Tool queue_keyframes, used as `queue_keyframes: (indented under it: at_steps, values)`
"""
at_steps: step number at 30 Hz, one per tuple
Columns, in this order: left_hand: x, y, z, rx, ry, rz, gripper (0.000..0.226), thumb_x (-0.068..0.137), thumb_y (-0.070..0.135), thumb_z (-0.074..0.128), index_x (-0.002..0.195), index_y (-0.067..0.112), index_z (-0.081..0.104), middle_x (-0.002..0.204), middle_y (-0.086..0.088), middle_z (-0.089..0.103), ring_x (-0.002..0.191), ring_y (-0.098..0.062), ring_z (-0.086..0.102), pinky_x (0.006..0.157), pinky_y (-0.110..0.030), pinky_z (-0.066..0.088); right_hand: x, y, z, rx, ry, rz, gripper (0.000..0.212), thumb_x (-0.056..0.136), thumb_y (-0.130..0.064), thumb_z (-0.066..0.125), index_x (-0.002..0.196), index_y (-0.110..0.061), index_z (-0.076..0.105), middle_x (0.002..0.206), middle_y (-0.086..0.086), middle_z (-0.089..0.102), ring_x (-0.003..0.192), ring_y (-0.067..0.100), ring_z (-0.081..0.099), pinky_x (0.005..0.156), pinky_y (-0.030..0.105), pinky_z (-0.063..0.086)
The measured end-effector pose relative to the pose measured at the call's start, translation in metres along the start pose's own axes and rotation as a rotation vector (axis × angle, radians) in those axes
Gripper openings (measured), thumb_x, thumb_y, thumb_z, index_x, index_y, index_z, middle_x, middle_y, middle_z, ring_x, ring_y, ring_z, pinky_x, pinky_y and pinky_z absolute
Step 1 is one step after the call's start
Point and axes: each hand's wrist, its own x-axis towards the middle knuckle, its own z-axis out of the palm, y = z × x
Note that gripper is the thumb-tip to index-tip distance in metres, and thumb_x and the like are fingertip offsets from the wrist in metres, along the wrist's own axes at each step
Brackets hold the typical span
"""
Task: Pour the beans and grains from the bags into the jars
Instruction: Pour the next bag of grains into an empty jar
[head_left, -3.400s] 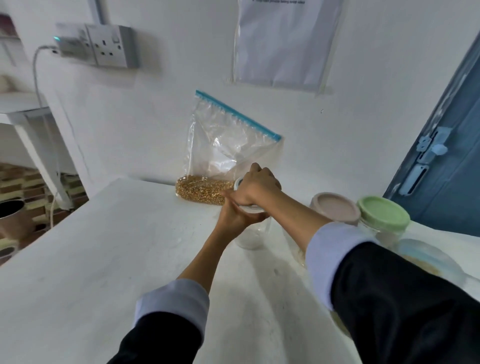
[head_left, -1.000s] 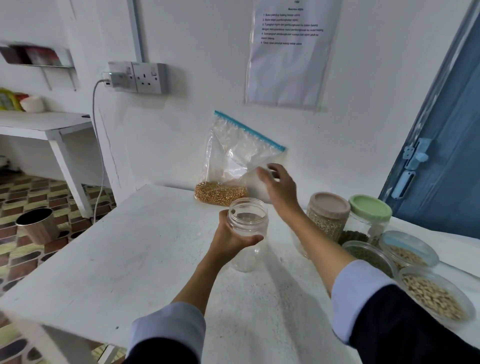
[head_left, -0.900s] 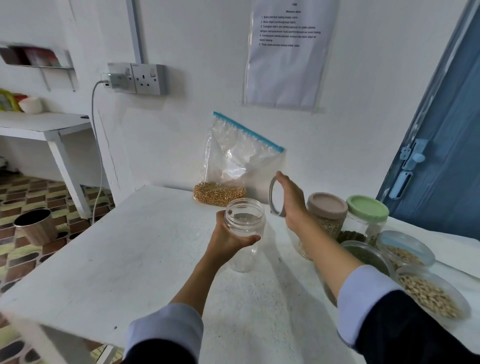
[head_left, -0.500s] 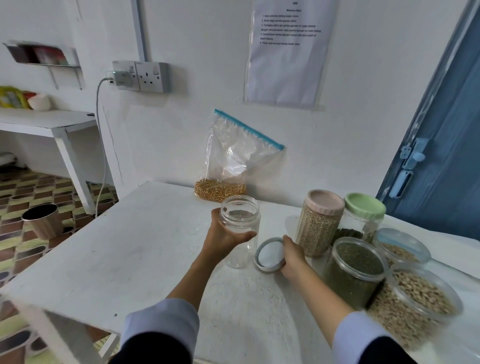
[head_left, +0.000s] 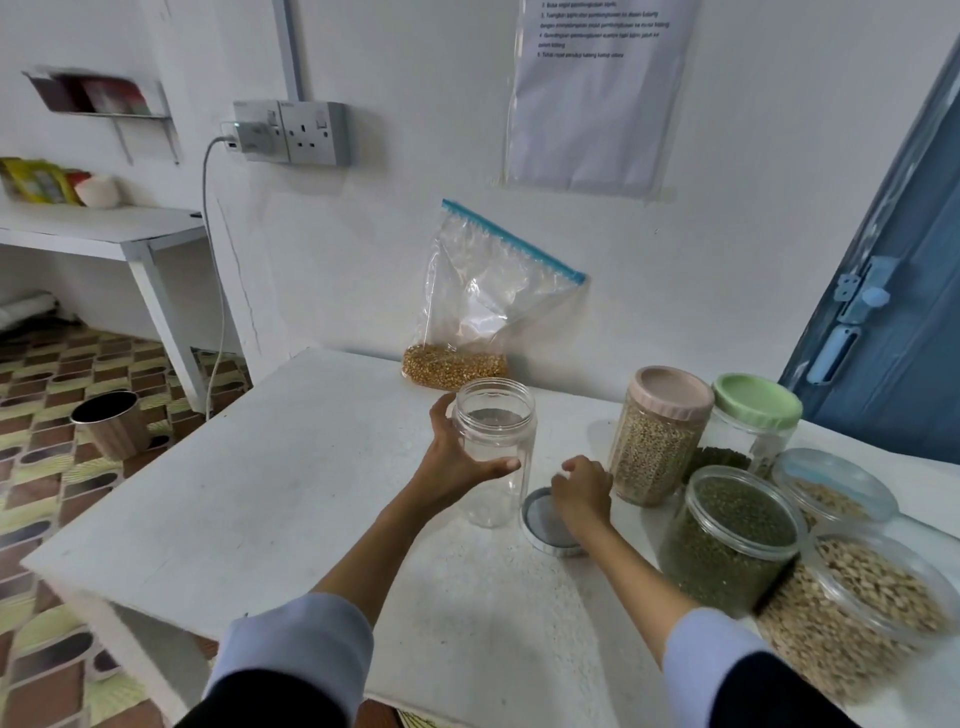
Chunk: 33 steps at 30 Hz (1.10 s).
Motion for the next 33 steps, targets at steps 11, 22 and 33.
queue_keyframes:
  at_steps: [11, 22, 33]
  values:
    - [0.061, -0.007, -0.060, -0.228, 0.041, -0.057, 0.104, 0.045, 0.092, 0.054, 0.121, 0.024, 0.034, 0.122, 0.007, 0.050, 0.126, -0.018, 0.043, 0.090, -0.010, 0.040, 0.105, -0.096, -0.047, 0.156, 0.113, -0.090, 0.029, 0.088, -0.003, 0.042, 0.059, -0.008, 0.043, 0.072, 0.011, 0.051, 0.075, 0.026, 0.046, 0.065, 0.029, 0.035]
    - [0.142, 0.008, -0.140, -0.074, -0.185, -0.034, 0.143, 0.030, 0.105, 0.024, 0.143, 0.018, 0.027, 0.127, 0.004, 0.054, 0.120, -0.012, 0.044, 0.100, -0.033, 0.027, 0.187, -0.155, -0.061, 0.645, 0.086, 0.101, 0.024, 0.090, -0.010, 0.052, 0.112, -0.001, 0.056, 0.078, 0.005, 0.051, 0.075, 0.019, 0.052, 0.085, 0.039, 0.051]
    - [0.214, -0.003, -0.148, -0.092, -0.103, 0.101, 0.039, 0.098, 0.049, 0.032, 0.115, 0.020, 0.050, 0.102, 0.001, 0.068, 0.099, -0.012, 0.061, 0.082, -0.029, 0.044, 0.224, -0.177, -0.048, 0.899, 0.061, 0.029, 0.012, 0.092, -0.007, 0.054, 0.081, -0.011, 0.058, 0.070, 0.003, 0.047, 0.052, 0.013, 0.038, 0.041, 0.019, 0.036]
